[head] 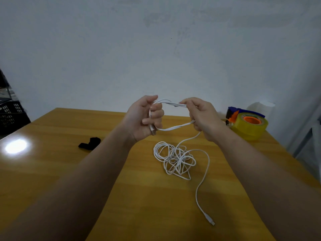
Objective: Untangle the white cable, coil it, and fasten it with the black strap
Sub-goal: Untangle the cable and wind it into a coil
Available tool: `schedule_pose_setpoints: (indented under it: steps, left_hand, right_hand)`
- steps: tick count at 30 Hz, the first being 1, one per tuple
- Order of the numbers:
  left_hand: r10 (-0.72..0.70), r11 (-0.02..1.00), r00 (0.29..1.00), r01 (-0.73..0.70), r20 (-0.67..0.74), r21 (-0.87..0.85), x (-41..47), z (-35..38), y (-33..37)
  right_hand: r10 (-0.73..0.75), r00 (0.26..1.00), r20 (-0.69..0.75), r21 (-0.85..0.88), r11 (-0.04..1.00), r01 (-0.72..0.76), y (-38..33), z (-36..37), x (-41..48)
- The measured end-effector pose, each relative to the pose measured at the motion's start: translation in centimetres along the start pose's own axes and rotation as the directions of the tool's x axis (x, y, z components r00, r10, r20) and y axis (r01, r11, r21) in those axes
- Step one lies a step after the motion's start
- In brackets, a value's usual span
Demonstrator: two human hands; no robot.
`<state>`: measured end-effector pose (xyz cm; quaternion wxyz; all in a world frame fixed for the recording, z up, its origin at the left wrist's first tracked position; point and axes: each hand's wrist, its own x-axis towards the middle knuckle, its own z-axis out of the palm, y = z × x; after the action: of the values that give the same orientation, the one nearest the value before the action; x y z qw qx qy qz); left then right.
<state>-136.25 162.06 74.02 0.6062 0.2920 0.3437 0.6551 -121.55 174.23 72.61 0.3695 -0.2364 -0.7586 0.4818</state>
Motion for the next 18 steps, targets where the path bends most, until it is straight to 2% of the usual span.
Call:
schedule_pose_setpoints:
  steps: [2,4,6,10,14,18]
  left_hand:
    - [0.035,0.999,0.999,-0.036,0.034,0.018,0.0,0.8,-0.2]
    - [0.112,0.991,0.99,-0.105,0.085,-0.087,0.2,1.3,-0.3]
    - [0.2,0.967,0.976,-0.183,0.085,-0.176,0.5,1.4,-0.5]
    - [0.293,0.955,0.955,-0.289,0.043,-0.073,0.6,1.3,-0.9]
    - [0.37,0.926,0.924,-0.375,-0.097,-0.048,0.4,0.1,0.5]
    - [0.448,0.882,0.835,-0.47,-0.318,0.009,0.1,-2.1,2.6]
  right_hand:
    - [-0.01,0.998,-0.066,-0.052,0.999,0.007,0.0,0.5,0.3]
    - [-0.013,0.997,-0.074,-0.106,0.994,0.005,0.0,0.9,0.4]
    - [-0.013,0.999,-0.034,-0.116,0.993,0.009,0.0,1.2,0.4]
    - [0.048,0.994,0.102,-0.03,0.999,-0.045,0.1,1.0,0.1]
    - [0.098,0.972,0.214,0.017,0.994,-0.104,0.3,-0.4,-0.1]
    - [0.17,0.94,0.294,-0.117,0.983,-0.142,1.6,-2.0,-0.6]
